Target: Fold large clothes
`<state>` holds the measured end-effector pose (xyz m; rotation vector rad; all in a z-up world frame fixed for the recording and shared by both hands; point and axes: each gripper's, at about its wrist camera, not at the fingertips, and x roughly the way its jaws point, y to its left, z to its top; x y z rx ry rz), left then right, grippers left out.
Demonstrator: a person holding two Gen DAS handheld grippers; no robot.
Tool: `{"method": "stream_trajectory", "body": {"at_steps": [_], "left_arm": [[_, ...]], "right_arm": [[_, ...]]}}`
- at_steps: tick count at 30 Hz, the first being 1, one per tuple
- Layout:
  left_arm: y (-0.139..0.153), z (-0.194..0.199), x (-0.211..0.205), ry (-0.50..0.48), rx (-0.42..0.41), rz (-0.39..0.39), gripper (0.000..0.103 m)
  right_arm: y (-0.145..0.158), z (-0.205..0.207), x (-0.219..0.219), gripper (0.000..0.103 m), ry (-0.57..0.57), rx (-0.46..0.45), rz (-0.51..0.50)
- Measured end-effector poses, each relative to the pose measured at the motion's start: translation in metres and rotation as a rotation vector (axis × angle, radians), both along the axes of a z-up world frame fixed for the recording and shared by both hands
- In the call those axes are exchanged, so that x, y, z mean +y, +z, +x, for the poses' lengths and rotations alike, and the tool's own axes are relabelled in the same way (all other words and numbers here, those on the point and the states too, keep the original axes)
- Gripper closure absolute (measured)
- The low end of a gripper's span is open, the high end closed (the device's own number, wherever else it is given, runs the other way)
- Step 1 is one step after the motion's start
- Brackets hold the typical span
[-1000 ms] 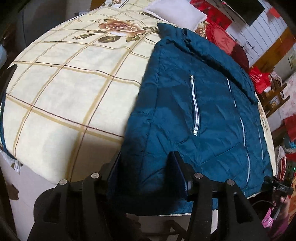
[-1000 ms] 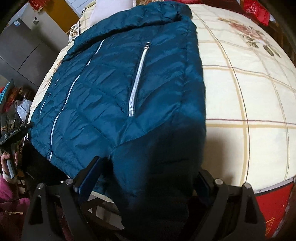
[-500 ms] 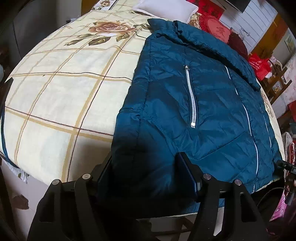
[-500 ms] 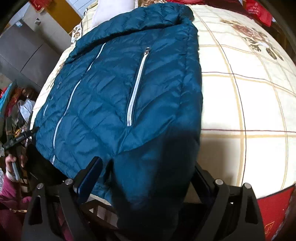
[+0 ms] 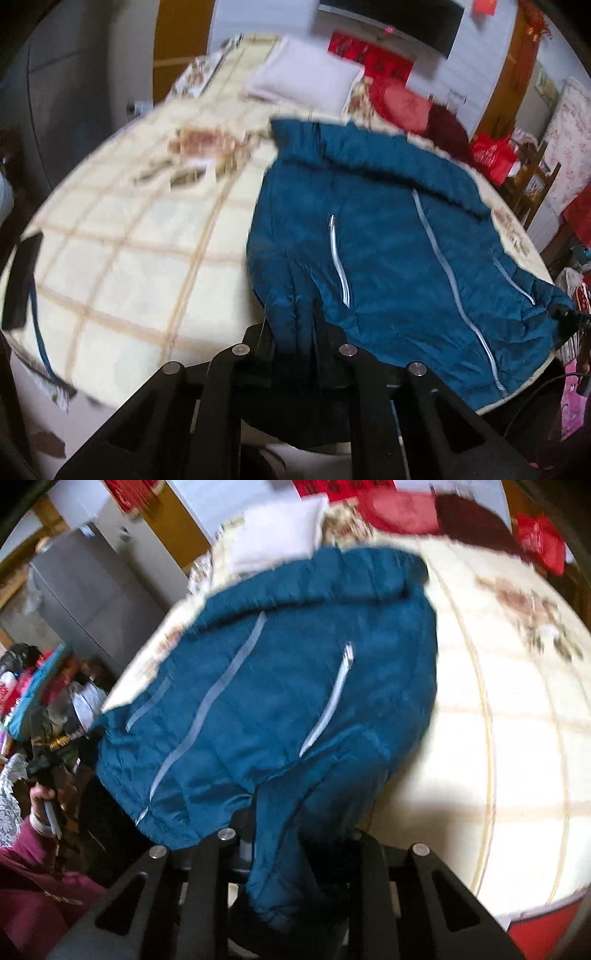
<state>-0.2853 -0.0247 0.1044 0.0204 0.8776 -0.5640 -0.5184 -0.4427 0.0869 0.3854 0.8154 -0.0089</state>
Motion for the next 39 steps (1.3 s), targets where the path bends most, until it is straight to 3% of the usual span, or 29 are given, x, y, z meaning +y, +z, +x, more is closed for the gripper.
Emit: {"method": "stream_trajectory", "body": {"at_steps": [7,14,23,34,39], "left_arm": [[0.044,0.033,-0.004,0.053,-0.108,-0.09,0.068],[0.072,0.063,-0.021,0.09,-0.173,-0.128,0.068],[0.08,0.072,-0.04,0.109,-0.248,-0.053,0.068],[0.095,0.105,-0.06,0.129,-0.27,-0.045,0.068],[0.111,0.14,-0.084,0.229,-0.396,0.033,0.067]], "right_arm": [[0.049,0.018,-0.022,0.08,-0.062,-0.169,-0.029],[0.08,0.043,-0.041,0.08,-0.122,-0.247,-0.033],[0.087,0.058,-0.05,0.08,-0.135,-0.26,-0.045],[0.108,0.093,-0.064,0.08,-0.156,-0.253,-0.092],[0.122,0.135,-0.081,0.08,-0.187,-0.25,-0.12]]}}
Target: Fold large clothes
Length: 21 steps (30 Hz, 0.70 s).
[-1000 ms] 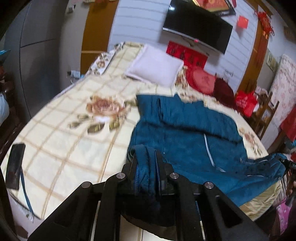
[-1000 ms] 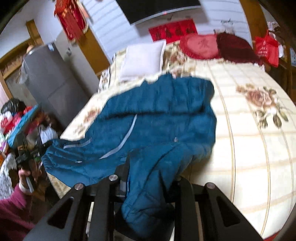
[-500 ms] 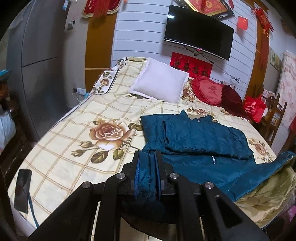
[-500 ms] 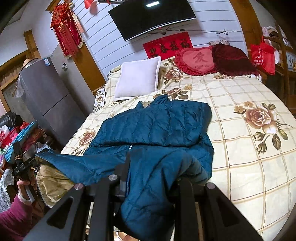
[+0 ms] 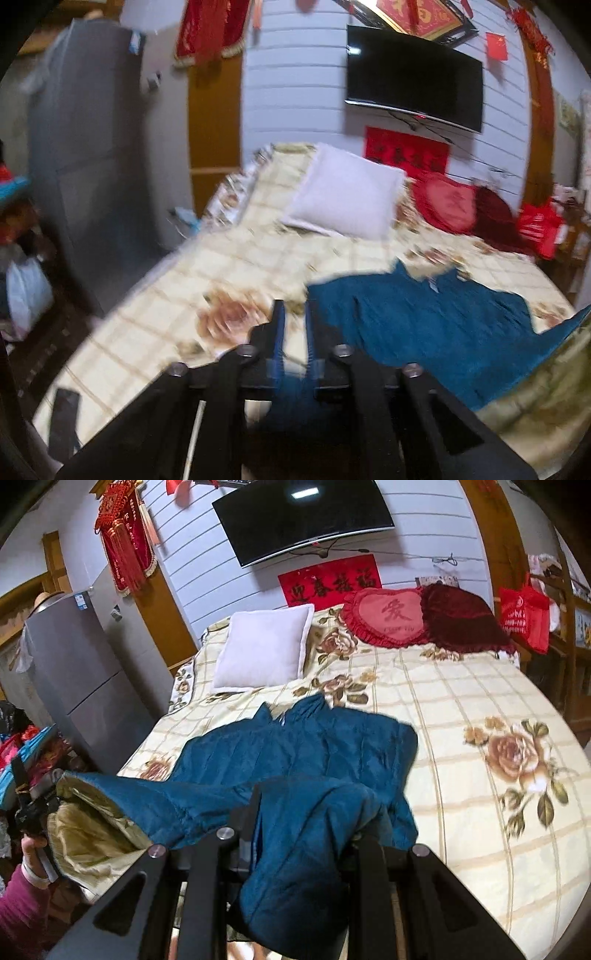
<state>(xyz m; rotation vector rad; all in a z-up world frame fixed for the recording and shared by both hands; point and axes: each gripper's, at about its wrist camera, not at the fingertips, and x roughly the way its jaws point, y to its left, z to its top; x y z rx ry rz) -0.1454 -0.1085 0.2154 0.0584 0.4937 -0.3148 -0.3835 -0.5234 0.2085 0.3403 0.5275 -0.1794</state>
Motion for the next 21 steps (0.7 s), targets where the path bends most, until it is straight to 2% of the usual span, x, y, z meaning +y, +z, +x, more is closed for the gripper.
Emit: {"method": "stream_trajectory", "body": {"at_steps": [2,5,8,15,18,21], "left_arm": [[0.0,0.024,-0.007,0.01,0.04,-0.032,0.067],[-0.01,0.056,-0.023,-0.025,0.119,-0.076,0.067],[-0.021,0.071,-0.038,-0.029,0.134,-0.066,0.067],[-0.042,0.128,-0.065,0.013,0.189,-0.118,0.067],[-0.049,0.153,-0.07,0.046,0.215,-0.167,0.067],[-0.064,0.173,-0.07,0.066,0.276,-0.238,0.067]], "right_arm": [[0.002,0.021,-0.008,0.08,-0.018,0.005,0.002],[0.003,0.054,-0.019,0.08,-0.037,0.009,0.001],[0.002,0.083,-0.032,0.08,-0.062,0.006,0.005],[-0.003,0.131,-0.07,0.08,-0.139,-0.021,0.025],[-0.013,0.158,-0.09,0.08,-0.191,-0.015,0.042],[-0.034,0.185,-0.11,0.08,-0.258,0.027,0.059]]}}
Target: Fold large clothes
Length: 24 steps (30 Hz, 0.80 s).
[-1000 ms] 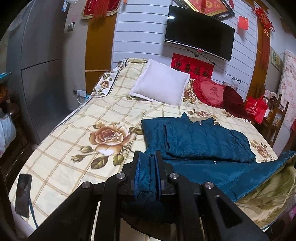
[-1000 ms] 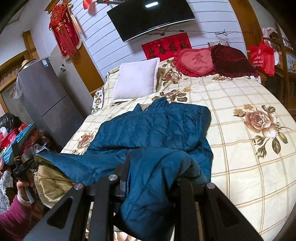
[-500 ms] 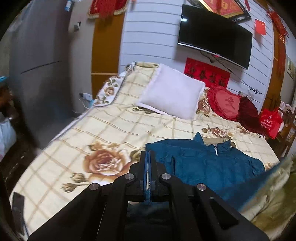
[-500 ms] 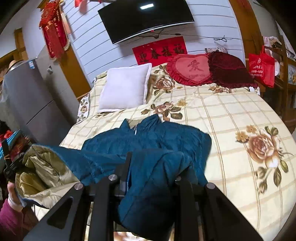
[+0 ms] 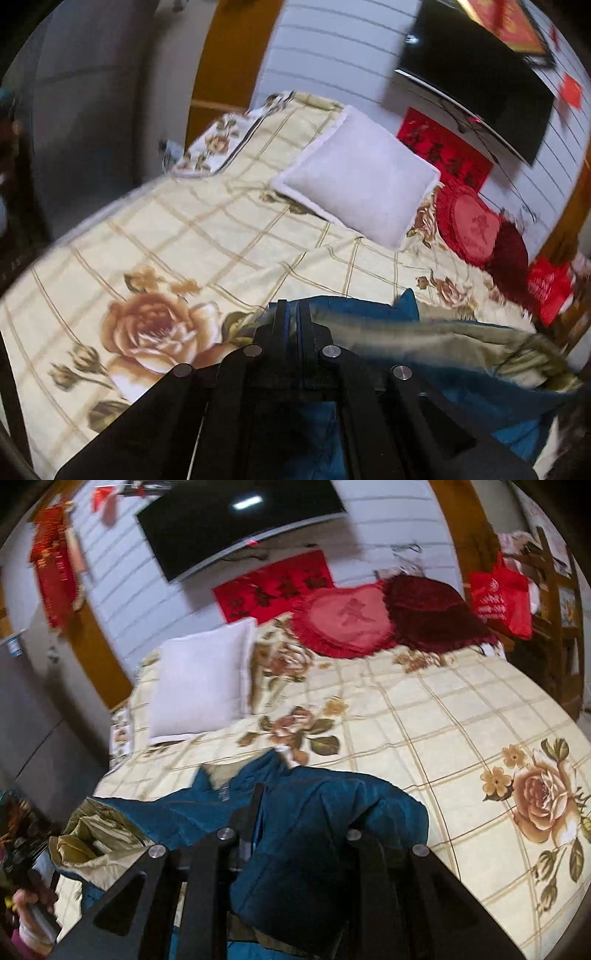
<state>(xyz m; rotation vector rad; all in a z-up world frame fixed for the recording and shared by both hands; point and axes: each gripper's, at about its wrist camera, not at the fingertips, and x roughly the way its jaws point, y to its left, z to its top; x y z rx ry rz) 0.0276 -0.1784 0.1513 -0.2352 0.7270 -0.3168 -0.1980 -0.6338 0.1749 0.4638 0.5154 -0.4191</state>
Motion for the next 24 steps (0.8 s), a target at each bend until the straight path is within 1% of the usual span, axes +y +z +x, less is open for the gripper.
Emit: {"method": "stream_trajectory", "body": {"at_steps": [1,2,4,6,7,10,11,12,13,15,16,17,20,21,22,23,24], "left_arm": [[-0.004,0.003,0.002,0.001,0.015,-0.021,0.064],[-0.009,0.005,0.005,0.002,0.028,-0.038,0.06],[-0.015,0.006,0.01,-0.002,0.035,-0.059,0.04],[-0.02,0.001,0.012,-0.03,0.043,-0.053,0.032],[-0.022,-0.003,0.012,-0.046,0.045,-0.041,0.03],[-0.029,-0.02,0.005,-0.11,0.037,0.029,0.028],[-0.03,-0.025,0.003,-0.127,0.03,0.052,0.028],[-0.034,-0.032,-0.002,-0.146,0.022,0.086,0.028],[-0.037,-0.037,-0.006,-0.157,0.019,0.11,0.028],[-0.042,-0.044,-0.014,-0.176,0.025,0.144,0.028],[-0.046,-0.047,-0.019,-0.181,0.037,0.15,0.028],[-0.05,-0.048,-0.023,-0.184,0.058,0.147,0.028],[-0.056,-0.05,-0.035,-0.199,0.091,0.14,0.028],[-0.058,-0.05,-0.041,-0.199,0.089,0.148,0.028],[-0.059,-0.05,-0.048,-0.197,0.084,0.16,0.028],[-0.062,-0.049,-0.056,-0.194,0.087,0.177,0.028],[-0.064,-0.047,-0.061,-0.19,0.091,0.184,0.028]], "right_arm": [[-0.007,0.006,-0.005,0.08,-0.015,0.015,0.006],[-0.021,0.018,-0.013,0.08,-0.036,0.05,0.018],[-0.051,0.038,-0.026,0.08,-0.061,0.132,0.062],[-0.07,0.051,-0.032,0.075,-0.051,0.154,0.09],[-0.073,0.052,-0.033,0.074,-0.043,0.155,0.083],[-0.064,0.047,-0.036,0.064,-0.014,0.117,0.1],[-0.054,0.04,-0.036,0.058,-0.003,0.088,0.109],[-0.042,0.029,-0.036,0.053,0.002,0.026,0.11],[-0.033,0.021,-0.033,0.05,0.009,-0.007,0.111],[-0.011,0.004,-0.026,0.026,0.02,-0.082,0.093],[-0.002,-0.001,-0.023,0.022,0.01,-0.097,0.077],[0.01,-0.011,-0.019,0.018,-0.004,-0.128,0.041],[0.035,-0.03,-0.006,0.018,-0.001,-0.19,-0.027],[0.039,-0.029,0.003,0.018,0.03,-0.179,-0.057],[0.04,-0.023,0.012,0.018,0.067,-0.141,-0.096],[0.036,-0.01,0.026,0.018,0.111,-0.061,-0.151],[0.031,0.001,0.037,0.018,0.146,-0.009,-0.185]]}}
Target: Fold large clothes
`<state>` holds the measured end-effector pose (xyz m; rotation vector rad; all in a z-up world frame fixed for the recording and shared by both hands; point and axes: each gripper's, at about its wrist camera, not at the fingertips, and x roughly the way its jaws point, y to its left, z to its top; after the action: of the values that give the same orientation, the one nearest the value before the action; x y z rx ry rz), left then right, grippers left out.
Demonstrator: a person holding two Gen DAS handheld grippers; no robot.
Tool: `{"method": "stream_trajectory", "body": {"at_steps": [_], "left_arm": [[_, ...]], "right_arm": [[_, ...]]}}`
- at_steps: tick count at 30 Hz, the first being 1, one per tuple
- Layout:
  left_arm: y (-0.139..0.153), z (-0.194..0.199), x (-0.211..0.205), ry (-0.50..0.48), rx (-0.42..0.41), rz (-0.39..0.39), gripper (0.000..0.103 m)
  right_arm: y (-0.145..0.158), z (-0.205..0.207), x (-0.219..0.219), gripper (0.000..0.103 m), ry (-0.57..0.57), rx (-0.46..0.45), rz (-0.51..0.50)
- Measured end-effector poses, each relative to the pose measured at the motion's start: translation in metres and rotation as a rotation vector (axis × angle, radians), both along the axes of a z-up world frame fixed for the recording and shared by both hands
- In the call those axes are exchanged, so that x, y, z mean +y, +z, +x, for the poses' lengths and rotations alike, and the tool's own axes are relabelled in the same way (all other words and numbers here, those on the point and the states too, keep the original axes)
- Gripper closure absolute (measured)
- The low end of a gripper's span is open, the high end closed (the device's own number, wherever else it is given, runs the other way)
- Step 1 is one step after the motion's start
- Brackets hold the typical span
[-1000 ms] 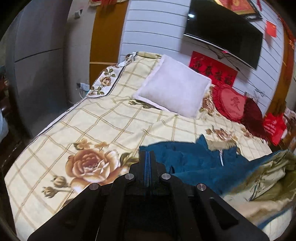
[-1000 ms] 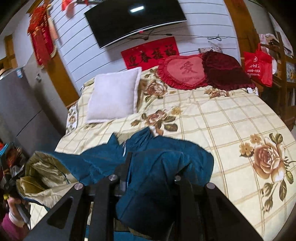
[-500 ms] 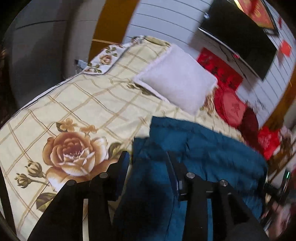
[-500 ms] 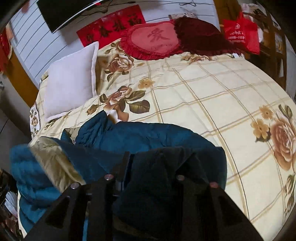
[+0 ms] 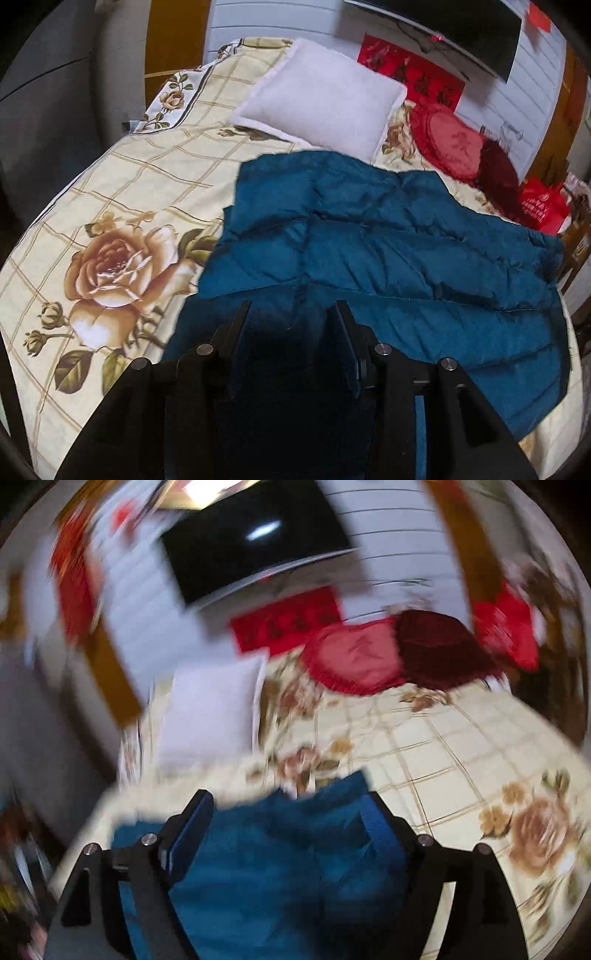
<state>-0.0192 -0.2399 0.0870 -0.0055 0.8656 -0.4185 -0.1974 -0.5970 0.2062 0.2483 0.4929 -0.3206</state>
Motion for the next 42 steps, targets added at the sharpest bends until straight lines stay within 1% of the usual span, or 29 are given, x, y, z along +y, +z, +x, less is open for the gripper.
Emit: {"method": "stream_trajectory", "body": {"at_steps": [1,2,4,6,7,8,9,11,13,15,17,19,20,22,25,28,30,32,34,36,38,41,42], "left_arm": [[-0.003,0.002,-0.005,0.007,0.001,0.004,0.028],[-0.005,0.004,-0.008,0.015,0.0,0.008,0.028],[-0.011,0.01,-0.017,0.034,-0.007,0.023,0.028],[-0.014,0.016,-0.024,0.038,-0.026,0.043,0.027],[-0.015,0.019,-0.027,0.036,-0.035,0.05,0.027],[-0.017,0.023,-0.03,0.033,-0.045,0.052,0.026],[-0.019,0.025,-0.031,0.033,-0.053,0.051,0.025],[-0.022,0.034,-0.035,0.037,-0.076,0.042,0.025],[-0.024,0.04,-0.038,0.047,-0.079,0.034,0.023],[-0.024,0.043,-0.04,0.055,-0.076,0.041,0.023],[-0.022,0.039,-0.039,0.056,-0.075,0.059,0.023],[-0.017,0.032,-0.035,0.047,-0.078,0.052,0.023],[-0.013,0.027,-0.031,0.039,-0.088,0.034,0.023],[-0.005,0.019,-0.027,0.031,-0.116,0.016,0.023],[0.004,0.012,-0.026,0.019,-0.17,0.03,0.023],[0.004,0.016,-0.034,0.01,-0.176,0.058,0.023],[-0.004,0.022,-0.038,0.016,-0.156,0.075,0.023],[-0.013,0.031,-0.042,0.023,-0.124,0.098,0.023],[-0.023,0.04,-0.044,0.032,-0.095,0.093,0.023],[-0.027,0.044,-0.046,0.04,-0.101,0.092,0.022],[-0.03,0.046,-0.051,0.033,-0.108,0.118,0.02],[-0.033,0.045,-0.056,0.028,-0.12,0.15,0.02],[-0.032,0.044,-0.056,0.026,-0.12,0.155,0.02]], "right_arm": [[-0.012,0.015,0.016,0.018,0.055,0.057,-0.04],[-0.021,0.026,0.026,0.018,0.09,0.09,-0.062],[-0.05,0.055,0.048,0.018,0.138,0.161,-0.123],[-0.076,0.086,0.065,0.019,0.156,0.24,-0.175],[-0.089,0.103,0.07,0.019,0.143,0.287,-0.216],[-0.102,0.118,0.071,0.019,0.107,0.324,-0.253],[-0.11,0.123,0.067,0.018,0.081,0.332,-0.248],[-0.125,0.135,0.043,0.017,0.021,0.307,-0.122],[-0.13,0.141,0.03,0.017,-0.009,0.302,-0.068],[-0.134,0.144,0.03,0.017,-0.02,0.313,-0.074],[-0.13,0.14,0.035,0.017,-0.026,0.332,-0.089],[-0.122,0.126,0.038,0.017,-0.013,0.307,-0.068],[-0.115,0.111,0.039,0.017,0.011,0.269,-0.041],[-0.104,0.085,0.041,0.016,0.03,0.236,-0.029],[-0.094,0.054,0.037,0.016,0.004,0.231,-0.068],[-0.086,0.037,0.022,0.016,-0.048,0.228,-0.129],[-0.09,0.038,0.007,0.016,-0.097,0.256,-0.17],[-0.099,0.047,-0.005,0.016,-0.121,0.294,-0.175],[-0.107,0.055,-0.013,0.015,-0.131,0.307,-0.179],[-0.117,0.067,-0.022,0.015,-0.132,0.312,-0.164],[-0.124,0.078,-0.029,0.014,-0.136,0.324,-0.13],[-0.129,0.083,-0.037,0.013,-0.146,0.325,-0.081],[-0.128,0.082,-0.036,0.013,-0.146,0.323,-0.081]]}}
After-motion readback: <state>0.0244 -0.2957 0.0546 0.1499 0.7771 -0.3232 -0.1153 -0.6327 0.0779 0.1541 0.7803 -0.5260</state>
